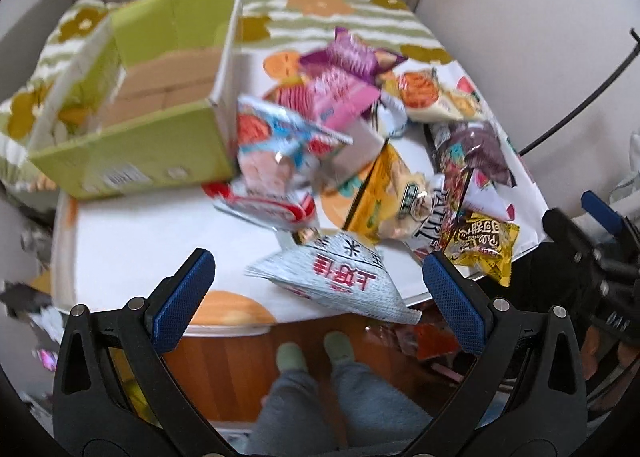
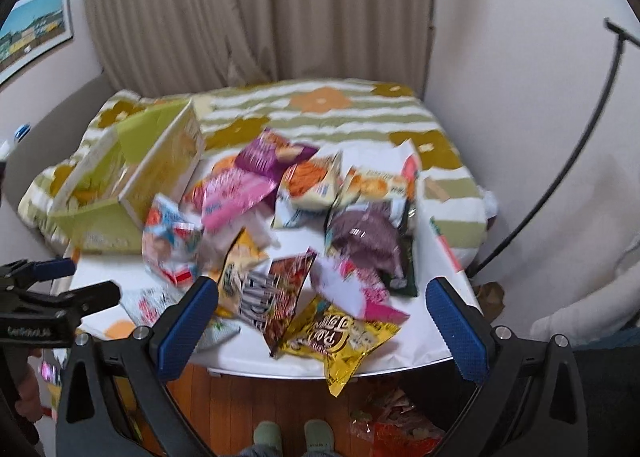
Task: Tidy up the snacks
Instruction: 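Grasp the silver rice-cracker bag with the left tool while the right tool grasps the yellow chip bag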
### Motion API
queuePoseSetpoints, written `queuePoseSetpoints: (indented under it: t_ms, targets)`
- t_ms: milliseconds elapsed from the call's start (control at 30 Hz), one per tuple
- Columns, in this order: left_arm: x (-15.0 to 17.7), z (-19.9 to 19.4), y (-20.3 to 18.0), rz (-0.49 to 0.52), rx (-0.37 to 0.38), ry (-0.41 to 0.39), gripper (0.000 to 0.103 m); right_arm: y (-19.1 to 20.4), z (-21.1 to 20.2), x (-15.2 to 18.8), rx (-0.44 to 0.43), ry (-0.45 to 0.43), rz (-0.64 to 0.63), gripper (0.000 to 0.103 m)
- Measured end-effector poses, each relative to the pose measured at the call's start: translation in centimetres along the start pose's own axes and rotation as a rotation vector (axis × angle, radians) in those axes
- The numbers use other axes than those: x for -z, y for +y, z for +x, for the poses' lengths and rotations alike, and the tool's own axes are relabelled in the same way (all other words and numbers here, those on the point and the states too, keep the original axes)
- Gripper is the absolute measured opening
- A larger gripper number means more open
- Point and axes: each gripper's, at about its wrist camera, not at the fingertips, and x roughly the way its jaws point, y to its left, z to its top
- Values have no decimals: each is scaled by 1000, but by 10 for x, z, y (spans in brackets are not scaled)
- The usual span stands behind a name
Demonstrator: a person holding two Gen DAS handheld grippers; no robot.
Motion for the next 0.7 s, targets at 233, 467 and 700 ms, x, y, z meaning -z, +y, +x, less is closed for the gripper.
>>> queuePoseSetpoints:
  t_ms: [233, 467, 700]
  targets:
    - [7, 45, -7, -105, -44, 87, 103, 5, 47, 6, -117, 60, -151, 103]
    - [12, 76, -3, -211, -83, 108, 103, 14, 87, -1, -206, 74, -337, 103]
    - [12, 95, 7, -282, -70, 103, 83, 39, 122, -16, -349, 140, -583, 103]
